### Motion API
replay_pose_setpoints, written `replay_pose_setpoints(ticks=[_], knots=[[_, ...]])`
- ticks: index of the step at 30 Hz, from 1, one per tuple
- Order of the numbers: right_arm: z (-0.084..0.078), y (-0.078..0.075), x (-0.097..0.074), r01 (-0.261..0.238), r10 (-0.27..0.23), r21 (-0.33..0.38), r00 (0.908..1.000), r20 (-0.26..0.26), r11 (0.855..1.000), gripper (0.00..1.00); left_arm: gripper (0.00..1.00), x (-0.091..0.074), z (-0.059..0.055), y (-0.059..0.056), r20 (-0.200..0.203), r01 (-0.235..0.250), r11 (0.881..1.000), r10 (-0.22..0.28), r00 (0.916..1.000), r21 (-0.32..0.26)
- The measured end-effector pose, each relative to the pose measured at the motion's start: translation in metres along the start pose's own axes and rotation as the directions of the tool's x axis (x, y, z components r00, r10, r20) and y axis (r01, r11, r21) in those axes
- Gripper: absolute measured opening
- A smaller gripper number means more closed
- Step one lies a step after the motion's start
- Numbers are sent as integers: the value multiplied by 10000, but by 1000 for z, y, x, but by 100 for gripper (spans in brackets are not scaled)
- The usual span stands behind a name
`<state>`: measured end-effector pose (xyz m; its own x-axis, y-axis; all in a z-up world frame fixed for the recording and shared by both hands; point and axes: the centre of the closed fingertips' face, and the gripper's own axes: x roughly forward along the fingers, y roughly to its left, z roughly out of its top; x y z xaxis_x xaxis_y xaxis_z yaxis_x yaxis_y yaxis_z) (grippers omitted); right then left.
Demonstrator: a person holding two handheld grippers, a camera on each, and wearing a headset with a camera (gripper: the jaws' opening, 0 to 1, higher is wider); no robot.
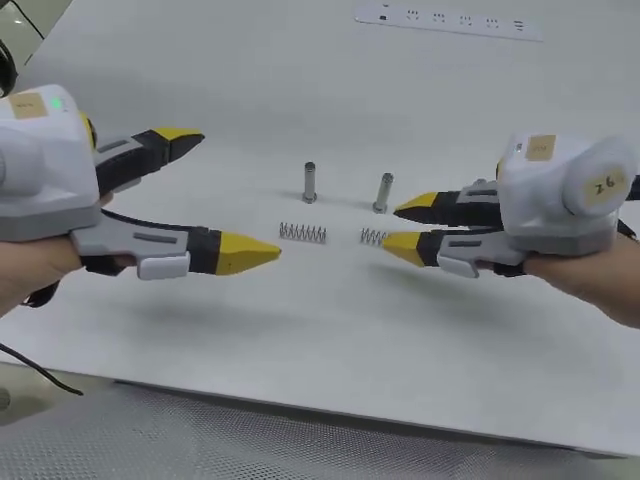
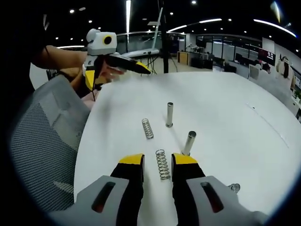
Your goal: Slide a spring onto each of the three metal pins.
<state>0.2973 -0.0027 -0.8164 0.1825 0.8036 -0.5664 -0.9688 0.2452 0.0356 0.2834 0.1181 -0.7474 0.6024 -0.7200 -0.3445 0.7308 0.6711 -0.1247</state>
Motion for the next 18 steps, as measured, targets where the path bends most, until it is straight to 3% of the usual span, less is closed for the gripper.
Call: replay_pose_setpoints(ticks=[6, 18], knots=[[-11, -4, 7, 73, -72, 45, 9993, -361, 10000, 19, 95, 1, 1, -2, -17, 68, 10000, -68, 10000, 38], [-19, -8, 15, 60, -64, -62, 9979, -652, 10000, 16, 94, 2, 0, -4, -96, 178, 9998, -177, 9998, 62]])
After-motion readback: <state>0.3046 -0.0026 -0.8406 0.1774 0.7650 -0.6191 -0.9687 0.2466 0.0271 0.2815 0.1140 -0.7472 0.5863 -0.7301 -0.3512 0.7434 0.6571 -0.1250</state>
